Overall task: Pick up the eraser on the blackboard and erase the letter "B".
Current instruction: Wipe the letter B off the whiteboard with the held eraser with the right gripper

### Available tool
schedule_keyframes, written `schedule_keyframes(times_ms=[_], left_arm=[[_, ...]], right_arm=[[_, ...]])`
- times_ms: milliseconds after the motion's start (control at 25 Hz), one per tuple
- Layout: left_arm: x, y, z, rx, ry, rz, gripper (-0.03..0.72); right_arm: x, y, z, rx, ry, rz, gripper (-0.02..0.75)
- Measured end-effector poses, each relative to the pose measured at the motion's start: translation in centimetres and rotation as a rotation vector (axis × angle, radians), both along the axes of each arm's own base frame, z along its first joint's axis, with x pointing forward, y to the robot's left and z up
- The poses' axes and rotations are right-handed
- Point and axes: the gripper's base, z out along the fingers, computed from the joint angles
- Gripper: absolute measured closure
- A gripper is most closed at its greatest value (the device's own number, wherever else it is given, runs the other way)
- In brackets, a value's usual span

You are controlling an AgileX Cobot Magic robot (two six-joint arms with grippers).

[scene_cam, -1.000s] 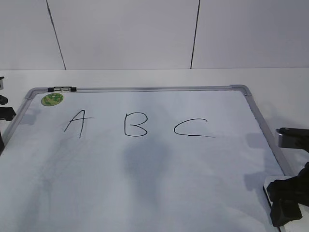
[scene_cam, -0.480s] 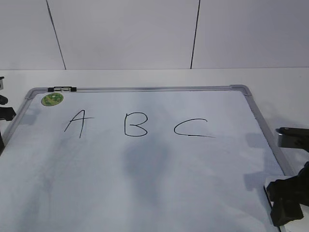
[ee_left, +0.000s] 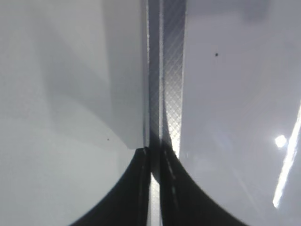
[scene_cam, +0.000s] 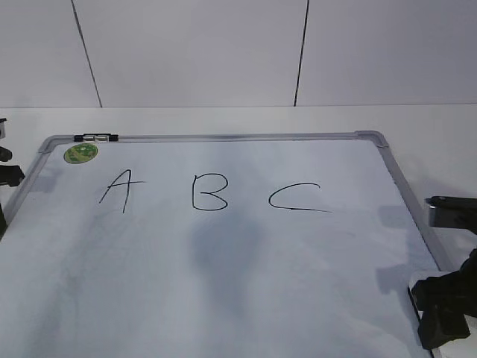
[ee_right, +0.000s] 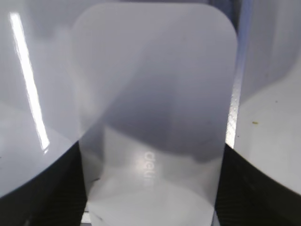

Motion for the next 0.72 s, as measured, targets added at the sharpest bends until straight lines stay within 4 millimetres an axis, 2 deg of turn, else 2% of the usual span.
schedule_keyframes(times_ms=[560,720], left_arm=[[-0.1,0.0,0.0,-0.001,0.008,-0.001,0.675],[-0.1,0.0,0.0,-0.002,0.01,-0.001,0.675]], right_arm=[[1.3,-0.2,2.8,-0.066,0.048,0.063,0.22],[2.2,0.0,4.7,-0.064,0.047,0.088,0.22]])
